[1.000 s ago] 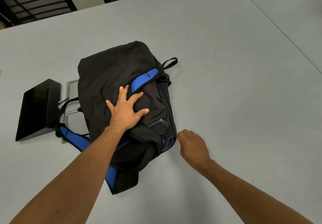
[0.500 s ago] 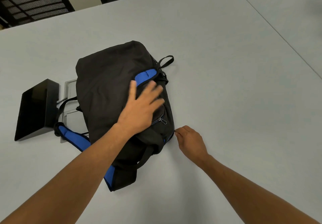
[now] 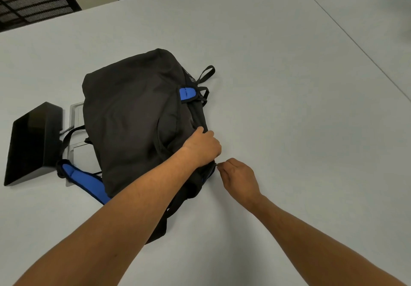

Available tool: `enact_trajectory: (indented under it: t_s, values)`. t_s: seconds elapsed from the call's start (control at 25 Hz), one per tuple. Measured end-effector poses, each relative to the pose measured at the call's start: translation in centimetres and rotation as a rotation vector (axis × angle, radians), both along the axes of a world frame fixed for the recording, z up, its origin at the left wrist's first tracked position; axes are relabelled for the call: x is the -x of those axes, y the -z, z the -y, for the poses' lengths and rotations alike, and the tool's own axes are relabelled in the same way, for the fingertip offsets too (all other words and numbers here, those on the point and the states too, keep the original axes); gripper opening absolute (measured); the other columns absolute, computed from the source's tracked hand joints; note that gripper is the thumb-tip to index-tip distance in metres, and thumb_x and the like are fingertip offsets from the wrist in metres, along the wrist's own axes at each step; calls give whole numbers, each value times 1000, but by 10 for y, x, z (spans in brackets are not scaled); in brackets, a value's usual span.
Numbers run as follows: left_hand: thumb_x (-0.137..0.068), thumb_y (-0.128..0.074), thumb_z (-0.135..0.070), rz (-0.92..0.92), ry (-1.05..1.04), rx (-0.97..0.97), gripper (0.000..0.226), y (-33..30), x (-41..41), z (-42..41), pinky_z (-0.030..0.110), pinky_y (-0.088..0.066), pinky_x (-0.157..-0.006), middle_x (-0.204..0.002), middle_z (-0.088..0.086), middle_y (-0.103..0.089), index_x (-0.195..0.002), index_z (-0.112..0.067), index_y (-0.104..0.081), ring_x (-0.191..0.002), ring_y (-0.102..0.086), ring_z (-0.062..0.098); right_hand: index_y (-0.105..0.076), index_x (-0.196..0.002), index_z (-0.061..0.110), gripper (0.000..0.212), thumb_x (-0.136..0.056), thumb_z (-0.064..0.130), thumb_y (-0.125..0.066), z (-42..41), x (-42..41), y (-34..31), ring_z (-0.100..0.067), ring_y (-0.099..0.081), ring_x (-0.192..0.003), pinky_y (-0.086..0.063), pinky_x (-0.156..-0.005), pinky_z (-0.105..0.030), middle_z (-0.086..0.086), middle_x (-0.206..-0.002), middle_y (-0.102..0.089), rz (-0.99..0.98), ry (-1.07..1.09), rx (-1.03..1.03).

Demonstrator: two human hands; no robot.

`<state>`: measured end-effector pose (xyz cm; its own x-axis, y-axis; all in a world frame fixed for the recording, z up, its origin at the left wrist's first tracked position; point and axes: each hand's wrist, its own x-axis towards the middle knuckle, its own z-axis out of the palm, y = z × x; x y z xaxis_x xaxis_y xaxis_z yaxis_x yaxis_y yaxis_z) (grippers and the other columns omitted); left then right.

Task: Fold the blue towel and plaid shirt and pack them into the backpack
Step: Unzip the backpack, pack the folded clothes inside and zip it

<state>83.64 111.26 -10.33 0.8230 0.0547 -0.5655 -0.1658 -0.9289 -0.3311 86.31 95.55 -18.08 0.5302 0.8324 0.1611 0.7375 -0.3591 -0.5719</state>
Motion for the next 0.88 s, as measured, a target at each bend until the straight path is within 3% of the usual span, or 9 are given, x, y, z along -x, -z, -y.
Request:
enact_trajectory:
  t_s: [0.16,0.4,0.88]
  values:
    - [-101,-47,-17,75,-3,54,22,2,4,-4,40,-36,-91,-114,-4,-57,-116,-26,-59,-113,-45,21,-72,-71,10,17,-67,4,-88,4,3,0,-16,-55,-45,-51,-44,-26,-1,-59,-61,69,-13,-9]
    - [-102,-42,-18,141,-136,122,21,5,7,-1,38,-35,-89,-119,-6,-54,-114,-27,-58,-113,-43,20,-71,-67,15,26,-57,7,-93,18,32,2,-12,-49,-42,-30,-48,-17,3,-55,-56,150,-64,15]
    - [-100,-49,-13,81,-158,42,24,-1,7,11,44,-37,-100,-121,-2,-54,-121,-23,-54,-117,-44,23,-74,-73,20,30,-55,8,-94,5,93,9,-7,-54,-46,-48,-47,-17,7,-60,-63,-36,-54,6]
